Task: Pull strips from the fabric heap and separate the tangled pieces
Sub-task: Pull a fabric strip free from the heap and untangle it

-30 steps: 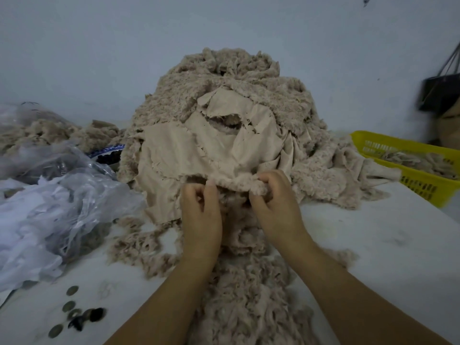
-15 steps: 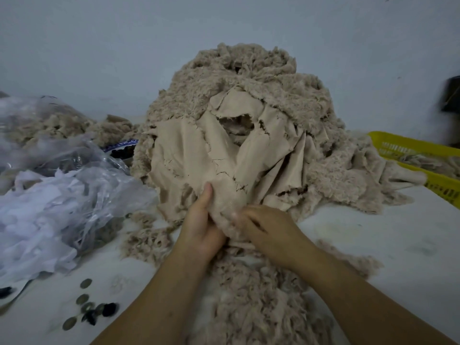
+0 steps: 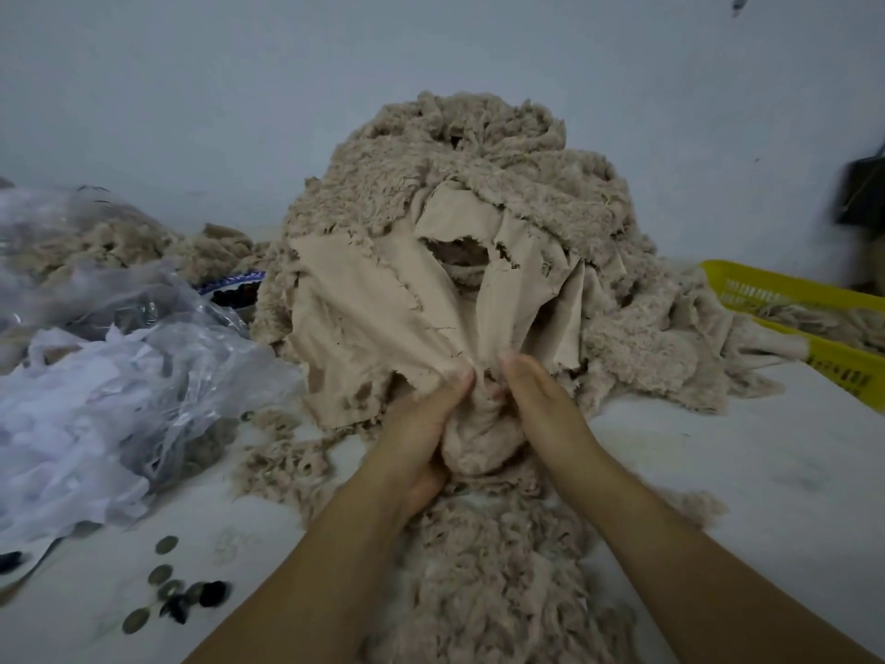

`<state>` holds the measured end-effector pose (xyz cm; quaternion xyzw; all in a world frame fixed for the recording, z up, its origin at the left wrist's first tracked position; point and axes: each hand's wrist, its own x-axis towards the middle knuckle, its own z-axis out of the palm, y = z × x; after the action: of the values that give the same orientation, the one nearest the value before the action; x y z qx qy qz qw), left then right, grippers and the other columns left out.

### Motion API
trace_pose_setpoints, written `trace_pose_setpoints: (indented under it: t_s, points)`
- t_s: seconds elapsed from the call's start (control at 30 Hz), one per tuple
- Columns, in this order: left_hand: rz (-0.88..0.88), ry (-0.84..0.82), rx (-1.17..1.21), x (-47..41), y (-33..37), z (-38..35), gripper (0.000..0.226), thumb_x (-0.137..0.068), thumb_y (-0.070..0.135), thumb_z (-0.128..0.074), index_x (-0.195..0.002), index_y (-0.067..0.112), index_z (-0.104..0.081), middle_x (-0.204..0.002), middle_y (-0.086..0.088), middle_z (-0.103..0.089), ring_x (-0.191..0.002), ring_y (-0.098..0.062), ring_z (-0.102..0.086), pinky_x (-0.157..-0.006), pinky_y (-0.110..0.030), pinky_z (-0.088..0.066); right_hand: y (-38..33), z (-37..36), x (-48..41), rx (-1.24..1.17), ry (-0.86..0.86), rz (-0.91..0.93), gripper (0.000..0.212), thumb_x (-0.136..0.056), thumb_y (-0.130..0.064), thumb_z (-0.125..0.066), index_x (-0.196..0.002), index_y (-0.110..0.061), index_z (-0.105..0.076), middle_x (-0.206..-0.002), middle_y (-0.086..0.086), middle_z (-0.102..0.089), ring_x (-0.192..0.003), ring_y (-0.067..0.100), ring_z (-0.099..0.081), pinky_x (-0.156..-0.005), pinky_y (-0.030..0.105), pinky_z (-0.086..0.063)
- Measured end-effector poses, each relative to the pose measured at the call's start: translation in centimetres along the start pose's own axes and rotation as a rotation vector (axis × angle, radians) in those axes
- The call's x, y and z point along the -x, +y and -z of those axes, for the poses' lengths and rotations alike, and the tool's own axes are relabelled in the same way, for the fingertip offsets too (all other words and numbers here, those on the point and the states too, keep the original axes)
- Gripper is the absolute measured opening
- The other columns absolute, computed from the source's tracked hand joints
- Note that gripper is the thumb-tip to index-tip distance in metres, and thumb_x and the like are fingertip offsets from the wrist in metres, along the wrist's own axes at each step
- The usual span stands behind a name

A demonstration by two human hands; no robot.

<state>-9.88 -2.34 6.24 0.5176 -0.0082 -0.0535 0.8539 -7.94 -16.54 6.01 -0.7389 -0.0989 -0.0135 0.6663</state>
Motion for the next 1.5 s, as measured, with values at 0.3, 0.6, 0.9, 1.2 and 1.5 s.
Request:
trace_pose_setpoints:
  t_s: [0.3, 0.6, 0.9, 1.2, 1.5]
  points:
    - [-0.161, 0.118, -0.133, -0.3, -0.2, -0.7, 0.04, -0.095, 0.037, -0.059, -0.066, 0.014, -0.074, -0.072, -0.007, -0.072, -0.074, -0.018, -0.071, -0.073, -0.03, -0.058, -0.2, 2.2, -1.4, -0.274, 0.329, -0.151, 0.021, -0.103, -0.025, -0.051, -0.087, -0.014, -0.058, -0.076, 0.009, -0.062, -0.058, 0.014, -0.06, -0.049, 0.03, -0.05]
    - [-0.192, 0.49, 0.094, -0.5, 2.1, 1.3, 0.054, -0.105, 0.036, -0.048, -0.057, 0.023, -0.068, -0.053, 0.003, -0.059, -0.051, -0.009, -0.057, -0.061, -0.029, -0.05, -0.7, 3.5, -1.5, -0.375, 0.406, -0.188, 0.017, -0.105, -0.024, -0.046, -0.091, -0.013, -0.047, -0.077, 0.004, -0.057, -0.046, 0.009, -0.049, -0.039, 0.023, -0.035]
    - [-0.141, 0.255, -0.337, 0.7, -0.3, -0.9, 0.036, -0.067, 0.058, -0.071, -0.093, 0.034, -0.08, -0.099, 0.009, -0.078, -0.094, -0.008, -0.073, -0.086, -0.035, -0.057, -1.2, -0.2, 0.3, 0.665, 0.229, 0.513, 0.056, -0.098, -0.005, -0.05, -0.151, -0.018, -0.038, -0.153, 0.002, -0.034, -0.127, 0.009, -0.043, -0.097, 0.023, -0.041]
    - [-0.476, 0.434, -0.407, 0.9, 0.5, -1.3, 0.031, -0.078, 0.043, -0.057, -0.058, 0.022, -0.067, -0.056, 0.008, -0.063, -0.053, -0.007, -0.058, -0.05, -0.035, -0.054, 0.9, 1.5, -1.7, 0.652, 0.191, 0.32, 0.018, -0.101, -0.01, -0.051, -0.088, -0.005, -0.063, -0.088, 0.006, -0.057, -0.08, 0.019, -0.051, -0.064, 0.025, -0.028]
    - [-0.23, 0.232, -0.473, 0.9, -0.6, -1.6, 0.041, -0.074, 0.075, -0.052, -0.094, 0.049, -0.076, -0.098, 0.022, -0.074, -0.091, 0.007, -0.067, -0.075, -0.017, -0.05, -1.4, -0.5, 0.7, 0.276, 0.252, 0.355, 0.026, -0.1, -0.052, -0.041, -0.113, -0.034, -0.054, -0.106, -0.025, -0.049, -0.09, -0.011, -0.055, -0.076, 0.003, -0.04]
